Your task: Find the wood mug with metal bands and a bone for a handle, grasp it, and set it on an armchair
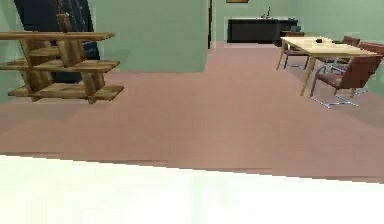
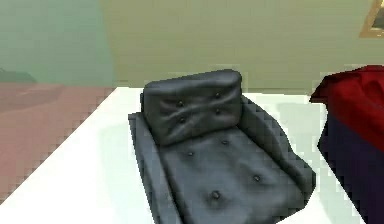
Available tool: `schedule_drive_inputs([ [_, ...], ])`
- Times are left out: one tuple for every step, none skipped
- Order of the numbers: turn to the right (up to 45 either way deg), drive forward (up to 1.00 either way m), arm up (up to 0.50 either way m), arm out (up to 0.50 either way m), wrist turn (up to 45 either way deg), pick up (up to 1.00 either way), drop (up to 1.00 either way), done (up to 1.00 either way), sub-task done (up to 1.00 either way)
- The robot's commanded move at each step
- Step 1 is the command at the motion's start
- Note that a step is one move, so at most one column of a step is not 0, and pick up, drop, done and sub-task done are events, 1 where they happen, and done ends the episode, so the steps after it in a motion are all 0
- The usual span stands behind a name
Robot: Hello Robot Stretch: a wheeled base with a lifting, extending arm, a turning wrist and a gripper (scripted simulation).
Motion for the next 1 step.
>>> schedule_drive_inputs([
  [0.0, 0.5, 0.0, 0.0, 0.0, 0.0, 0.0, 0.0, 0.0],
])
